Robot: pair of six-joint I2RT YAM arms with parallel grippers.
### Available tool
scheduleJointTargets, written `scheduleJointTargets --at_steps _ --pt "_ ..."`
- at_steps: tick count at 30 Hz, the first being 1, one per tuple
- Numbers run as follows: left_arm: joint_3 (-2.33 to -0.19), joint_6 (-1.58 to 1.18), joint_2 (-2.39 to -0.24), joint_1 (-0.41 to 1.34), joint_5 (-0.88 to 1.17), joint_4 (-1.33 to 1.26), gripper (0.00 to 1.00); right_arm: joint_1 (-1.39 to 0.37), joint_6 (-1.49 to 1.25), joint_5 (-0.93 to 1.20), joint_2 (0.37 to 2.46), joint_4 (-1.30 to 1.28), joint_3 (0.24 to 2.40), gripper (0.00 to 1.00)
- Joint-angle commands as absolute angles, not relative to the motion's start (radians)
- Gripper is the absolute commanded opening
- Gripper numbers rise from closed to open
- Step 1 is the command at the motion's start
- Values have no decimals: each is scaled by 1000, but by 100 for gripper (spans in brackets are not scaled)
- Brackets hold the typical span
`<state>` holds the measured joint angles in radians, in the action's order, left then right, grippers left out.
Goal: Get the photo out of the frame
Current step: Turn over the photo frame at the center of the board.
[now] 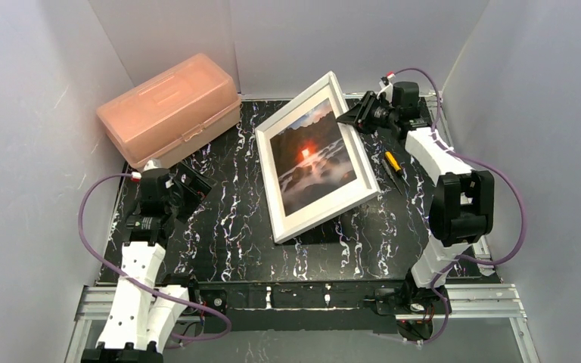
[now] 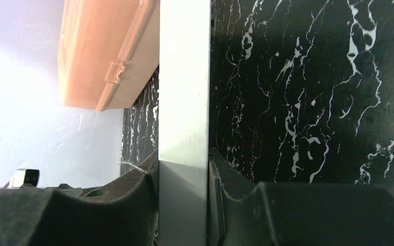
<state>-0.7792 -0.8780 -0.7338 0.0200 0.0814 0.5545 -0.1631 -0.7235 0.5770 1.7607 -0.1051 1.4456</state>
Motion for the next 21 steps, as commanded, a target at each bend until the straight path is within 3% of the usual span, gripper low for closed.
scheduleJointTargets --at_steps 1,8,18,19,21 --pt "-756 -841 -778 20 182 493 90 -161 -862 645 1657 164 1348 1" --pt "-739 -773 -867 20 265 462 89 -147 -830 546 1563 252 1104 1" --pt "-709 -715 -1001 59 381 320 85 -105 -810 554 1605 445 902 1" --pt "-715 -708 -1017 68 380 321 85 -95 -796 557 1614 467 890 2" --pt "-724 -699 -1056 91 370 320 85 -75 -758 558 1641 462 884 13"
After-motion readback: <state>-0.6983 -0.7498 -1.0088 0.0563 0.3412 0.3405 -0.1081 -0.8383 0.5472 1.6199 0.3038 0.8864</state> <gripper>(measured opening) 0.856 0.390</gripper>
